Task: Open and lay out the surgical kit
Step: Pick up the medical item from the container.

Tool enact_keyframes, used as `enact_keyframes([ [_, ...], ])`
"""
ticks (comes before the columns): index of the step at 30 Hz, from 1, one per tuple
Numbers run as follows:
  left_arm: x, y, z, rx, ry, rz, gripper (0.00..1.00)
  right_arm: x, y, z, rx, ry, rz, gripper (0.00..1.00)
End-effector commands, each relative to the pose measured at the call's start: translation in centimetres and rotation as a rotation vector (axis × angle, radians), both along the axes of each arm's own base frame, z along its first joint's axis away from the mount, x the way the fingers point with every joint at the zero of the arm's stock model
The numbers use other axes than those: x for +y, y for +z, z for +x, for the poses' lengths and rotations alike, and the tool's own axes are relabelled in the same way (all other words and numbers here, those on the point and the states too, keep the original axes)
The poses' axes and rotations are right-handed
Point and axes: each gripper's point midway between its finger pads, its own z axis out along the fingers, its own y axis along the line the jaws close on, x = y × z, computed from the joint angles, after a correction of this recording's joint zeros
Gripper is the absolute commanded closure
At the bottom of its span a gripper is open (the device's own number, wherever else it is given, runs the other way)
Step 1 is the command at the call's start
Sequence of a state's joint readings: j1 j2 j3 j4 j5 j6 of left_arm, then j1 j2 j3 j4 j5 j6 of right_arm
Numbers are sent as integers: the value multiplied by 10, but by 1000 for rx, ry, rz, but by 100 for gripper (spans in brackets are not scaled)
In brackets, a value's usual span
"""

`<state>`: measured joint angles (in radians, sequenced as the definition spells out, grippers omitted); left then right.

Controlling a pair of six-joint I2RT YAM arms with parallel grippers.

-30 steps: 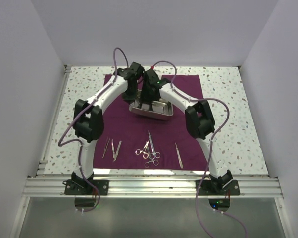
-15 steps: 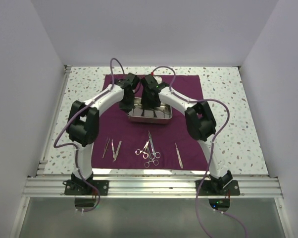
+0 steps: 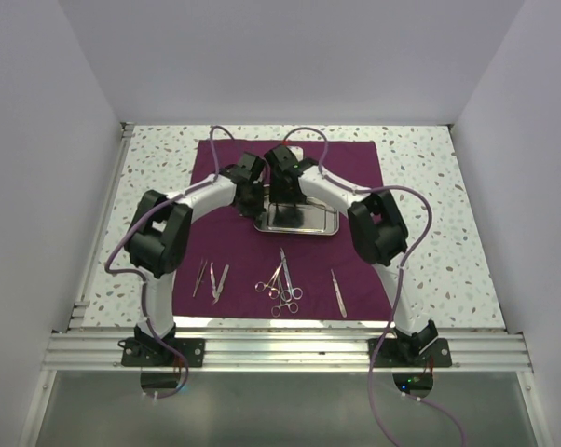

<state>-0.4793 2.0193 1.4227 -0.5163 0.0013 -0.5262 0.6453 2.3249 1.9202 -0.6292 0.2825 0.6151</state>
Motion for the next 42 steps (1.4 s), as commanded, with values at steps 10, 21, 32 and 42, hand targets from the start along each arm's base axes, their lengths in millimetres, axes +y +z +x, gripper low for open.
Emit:
enact_keyframes([
  [10, -5, -30, -12, 68, -8, 10, 100, 1, 100, 4, -257, 222, 54, 39],
  [21, -11, -24, 0, 58, -10, 4, 100, 7, 64, -5, -133, 445, 158, 19],
  [32, -7, -21, -4, 60, -7, 13, 100, -17, 14, 6, -36, 491, 109, 18],
  [42, -5, -23, -2, 63, -11, 23, 100, -30, -28, -23, 91, 555, 104, 19],
])
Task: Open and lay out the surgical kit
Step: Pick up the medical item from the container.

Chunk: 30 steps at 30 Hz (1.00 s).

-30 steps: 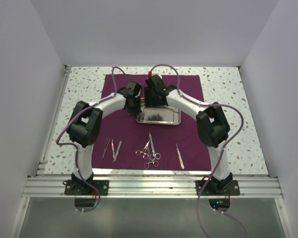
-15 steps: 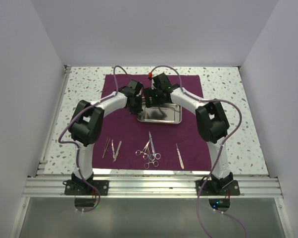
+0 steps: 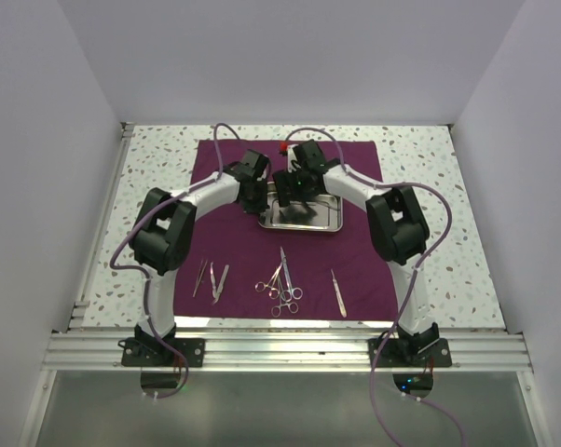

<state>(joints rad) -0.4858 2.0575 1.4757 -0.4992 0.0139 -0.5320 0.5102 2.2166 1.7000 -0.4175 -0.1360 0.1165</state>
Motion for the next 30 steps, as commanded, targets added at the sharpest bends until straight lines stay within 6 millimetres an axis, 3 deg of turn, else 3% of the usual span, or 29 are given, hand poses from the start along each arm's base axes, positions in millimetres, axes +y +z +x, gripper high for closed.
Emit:
enact_keyframes([
  [1, 8, -25, -14, 83, -4, 50, 100, -8, -27, -32, 125, 61, -16, 19],
  [4, 8, -27, -8, 80, 0, 49, 100, -2, -37, -65, 182, 112, -25, 21],
  [8, 6, -29, 0, 75, 3, 45, 100, 14, -42, -103, 229, 179, -72, 31],
  [13, 5, -28, 9, 67, 8, 39, 100, 20, -54, -129, 283, 217, -101, 52],
  [16, 6, -28, 10, 65, 12, 39, 100, 16, -63, -139, 315, 219, -124, 57],
  [21, 11, -26, 8, 63, 18, 49, 100, 11, -72, -143, 319, 220, -151, 53],
  [24, 12, -29, 4, 70, 16, 53, 100, 5, -77, -138, 305, 215, -189, 45],
  [29, 16, -29, 0, 75, 14, 57, 100, -16, -89, -112, 271, 104, -331, 38],
  [30, 16, -29, -1, 77, 12, 59, 100, -12, -83, -104, 261, 88, -320, 38],
])
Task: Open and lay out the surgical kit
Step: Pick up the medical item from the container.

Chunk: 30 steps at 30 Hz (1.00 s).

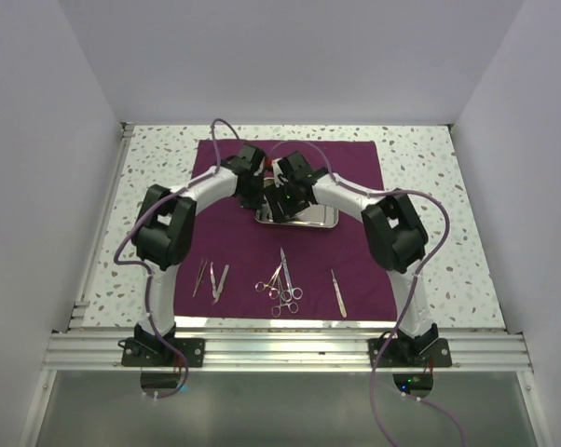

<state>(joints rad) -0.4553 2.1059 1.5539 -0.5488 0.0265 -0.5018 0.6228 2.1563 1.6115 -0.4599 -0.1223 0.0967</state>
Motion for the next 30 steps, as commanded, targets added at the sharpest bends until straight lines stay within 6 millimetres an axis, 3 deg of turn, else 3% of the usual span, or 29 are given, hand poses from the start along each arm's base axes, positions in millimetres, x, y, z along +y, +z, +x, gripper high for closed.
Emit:
enact_keyframes([
  [1, 8, -27, -15, 59, 13, 48, 100, -39, -74, -40, 190, -53, -263, 37],
  [6, 7, -24, -13, 54, 9, 48, 100, -33, -28, -2, 46, -174, -247, 37],
  [9, 5, -22, -8, 46, 9, 44, 100, -33, -3, 11, -16, -235, -238, 37],
  [12, 4, -21, -6, 42, 9, 42, 100, -45, 13, 27, -89, -310, -265, 36],
  [22, 7, -10, -12, 39, 1, 44, 100, -127, 2, 80, -120, -497, -335, 35],
  [26, 9, -7, -15, 40, -4, 47, 100, -137, -10, 92, -108, -489, -345, 36],
  [30, 14, -3, -13, 27, 4, 71, 100, -130, -15, 96, -105, -473, -312, 36],
])
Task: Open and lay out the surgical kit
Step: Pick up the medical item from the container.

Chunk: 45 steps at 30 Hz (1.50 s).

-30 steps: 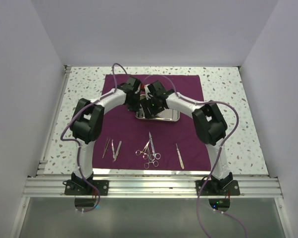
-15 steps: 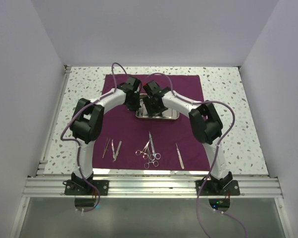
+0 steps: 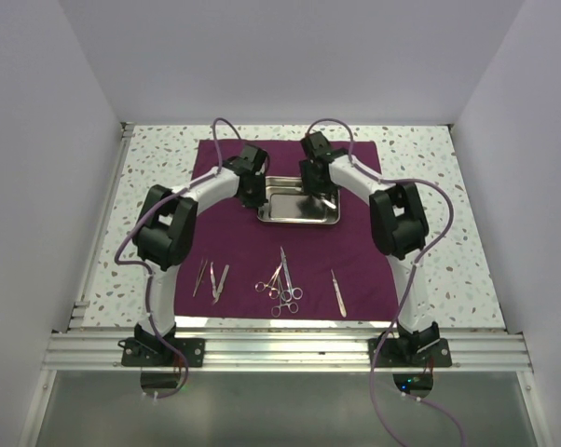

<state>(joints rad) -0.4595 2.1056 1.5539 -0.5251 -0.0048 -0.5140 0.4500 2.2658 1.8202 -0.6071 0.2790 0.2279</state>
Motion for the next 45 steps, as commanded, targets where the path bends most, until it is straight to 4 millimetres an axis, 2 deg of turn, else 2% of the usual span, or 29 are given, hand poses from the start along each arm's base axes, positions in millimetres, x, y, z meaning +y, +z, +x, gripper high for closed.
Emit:
enact_keyframes([
  [1, 14, -5, -20, 57, -17, 65, 100, -8, -21, 4, 27, 5, -42, 36],
  [7, 16, -3, -21, 56, -17, 72, 100, 6, -46, -20, 137, 53, 42, 35],
  [11, 15, -2, -20, 57, -21, 71, 100, 21, -69, -53, 278, 119, 138, 36],
  [14, 16, -2, -19, 56, -28, 78, 100, 33, -79, -80, 373, 144, 221, 42],
  [15, 16, -2, -19, 57, -31, 80, 100, 34, -81, -85, 386, 139, 237, 50],
  [17, 17, -2, -18, 57, -36, 89, 100, 36, -86, -101, 425, 129, 265, 56],
  [18, 17, 0, -17, 53, -38, 90, 100, 38, -88, -106, 437, 134, 275, 63],
  [20, 19, 1, -15, 50, -42, 96, 100, 37, -93, -119, 473, 138, 270, 67],
  [21, 19, 1, -14, 50, -45, 97, 100, 37, -95, -124, 486, 143, 261, 74],
  [22, 19, 0, -13, 49, -47, 99, 100, 37, -97, -129, 495, 150, 250, 77],
  [23, 20, 1, -12, 49, -46, 100, 100, 36, -100, -133, 510, 151, 240, 87],
  [25, 21, 1, -12, 49, -47, 100, 100, 35, -104, -140, 528, 153, 223, 99],
  [28, 21, 0, -12, 51, -48, 99, 100, 38, -102, -143, 522, 162, 215, 100],
  [32, 21, 1, -13, 51, -46, 96, 100, 46, -83, -135, 470, 198, 185, 100],
  [36, 21, 5, -12, 42, -40, 89, 100, 54, -45, -111, 376, 214, 187, 100],
  [39, 19, 9, -9, 32, -34, 82, 100, 61, -7, -89, 276, 214, 204, 100],
  [40, 19, 11, -9, 29, -33, 80, 100, 65, 13, -81, 231, 219, 217, 100],
  [42, 17, 13, -7, 26, -28, 72, 100, 66, 30, -74, 188, 218, 221, 100],
  [43, 16, 15, -5, 24, -26, 65, 100, 68, 47, -69, 149, 221, 232, 100],
  [45, 14, 15, -4, 25, -23, 58, 100, 67, 61, -63, 106, 218, 235, 100],
])
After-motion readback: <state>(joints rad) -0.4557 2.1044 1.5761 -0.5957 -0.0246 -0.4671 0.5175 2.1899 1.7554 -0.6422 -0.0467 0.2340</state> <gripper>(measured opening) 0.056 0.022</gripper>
